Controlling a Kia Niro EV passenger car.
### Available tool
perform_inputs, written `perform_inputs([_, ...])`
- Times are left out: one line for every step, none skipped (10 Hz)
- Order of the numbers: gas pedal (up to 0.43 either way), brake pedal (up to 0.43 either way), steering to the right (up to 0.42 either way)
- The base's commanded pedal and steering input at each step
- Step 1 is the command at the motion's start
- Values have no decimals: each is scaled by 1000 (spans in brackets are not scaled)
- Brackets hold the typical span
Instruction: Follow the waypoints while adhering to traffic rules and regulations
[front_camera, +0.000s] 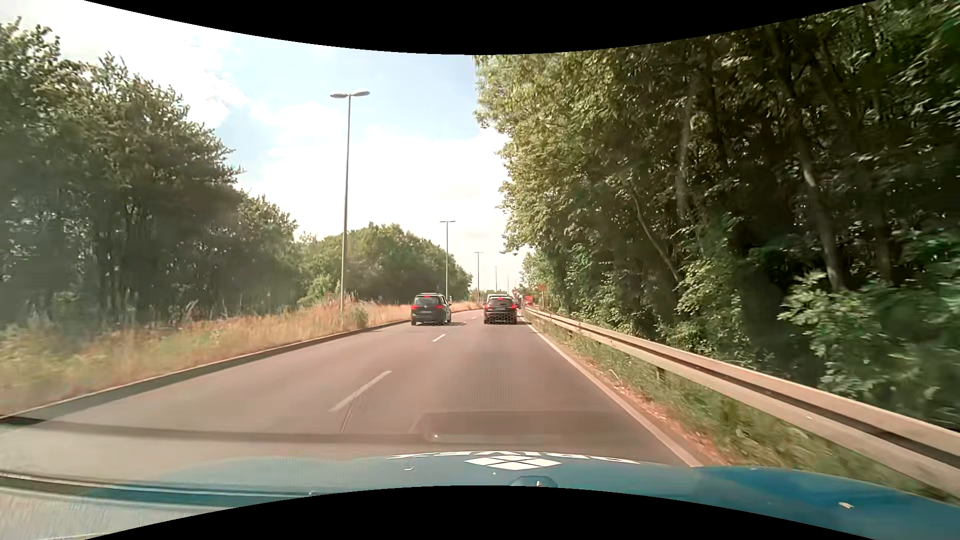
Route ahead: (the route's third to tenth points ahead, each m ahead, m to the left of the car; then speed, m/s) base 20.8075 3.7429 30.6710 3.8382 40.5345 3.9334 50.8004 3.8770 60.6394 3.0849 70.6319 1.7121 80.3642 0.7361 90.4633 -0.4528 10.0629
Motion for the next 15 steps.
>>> perform_inputs([0,0,0])
perform_inputs([0,0,1])
perform_inputs([0,0,1])
perform_inputs([28,0,1])
perform_inputs([59,0,1])
perform_inputs([59,0,1])
perform_inputs([59,0,0])
perform_inputs([59,0,0])
perform_inputs([59,0,0])
perform_inputs([59,0,0])
perform_inputs([59,0,0])
perform_inputs([87,0,0])
perform_inputs([87,0,0])
perform_inputs([87,0,0])
perform_inputs([87,0,0])
